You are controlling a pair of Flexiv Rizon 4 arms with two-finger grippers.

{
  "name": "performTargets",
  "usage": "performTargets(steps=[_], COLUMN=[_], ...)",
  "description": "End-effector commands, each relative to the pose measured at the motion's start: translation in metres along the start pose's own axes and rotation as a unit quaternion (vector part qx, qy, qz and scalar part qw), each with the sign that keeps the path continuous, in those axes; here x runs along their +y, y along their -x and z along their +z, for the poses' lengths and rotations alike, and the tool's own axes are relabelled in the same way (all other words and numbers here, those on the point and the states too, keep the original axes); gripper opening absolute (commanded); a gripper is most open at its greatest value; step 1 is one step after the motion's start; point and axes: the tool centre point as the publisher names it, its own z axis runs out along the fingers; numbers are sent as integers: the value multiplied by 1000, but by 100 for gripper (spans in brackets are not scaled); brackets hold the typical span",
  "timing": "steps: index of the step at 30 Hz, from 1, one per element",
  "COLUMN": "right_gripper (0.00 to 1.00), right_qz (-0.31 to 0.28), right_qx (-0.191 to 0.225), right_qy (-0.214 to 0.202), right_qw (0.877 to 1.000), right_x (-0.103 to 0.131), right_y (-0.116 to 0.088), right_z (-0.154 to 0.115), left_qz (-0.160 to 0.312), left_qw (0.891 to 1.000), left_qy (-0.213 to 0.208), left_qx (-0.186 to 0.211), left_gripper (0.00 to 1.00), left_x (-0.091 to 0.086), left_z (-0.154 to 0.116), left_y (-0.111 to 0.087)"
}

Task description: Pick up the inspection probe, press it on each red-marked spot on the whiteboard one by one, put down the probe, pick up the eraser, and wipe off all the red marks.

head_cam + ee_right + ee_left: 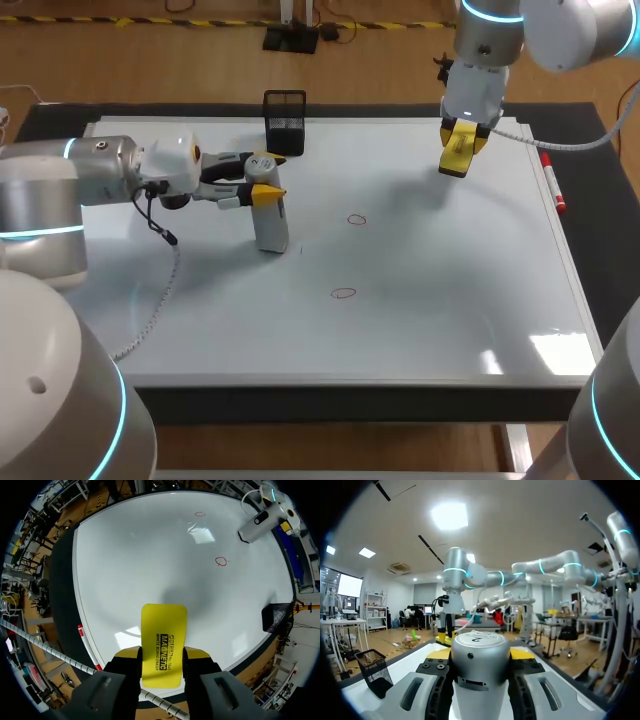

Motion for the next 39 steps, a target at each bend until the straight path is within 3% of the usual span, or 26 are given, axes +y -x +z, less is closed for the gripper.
performTargets(steps=[1, 21, 34, 39], right_gripper=[0, 0, 0, 0], right_qz=[-1, -1, -1, -1], right_qx=[2, 2, 2, 2], right_qy=[-1, -1, -1, -1], right_qw=[1000, 1000, 1000, 1000], right_x=[0, 0, 0, 0], right_y=[-1, -1, -1, -1], right_z=[-2, -2, -2, -2], left_qz=[-1, -13, -4, 9], left_qw=[1000, 1000, 999, 997], left_qy=[0, 4, 3, 22], left_qx=[-1, -10, -45, -69], left_gripper=[0, 0, 0, 0], left_x=[0, -6, -37, -49], left_z=[0, -4, -49, -73], left_y=[0, 1, 16, 26])
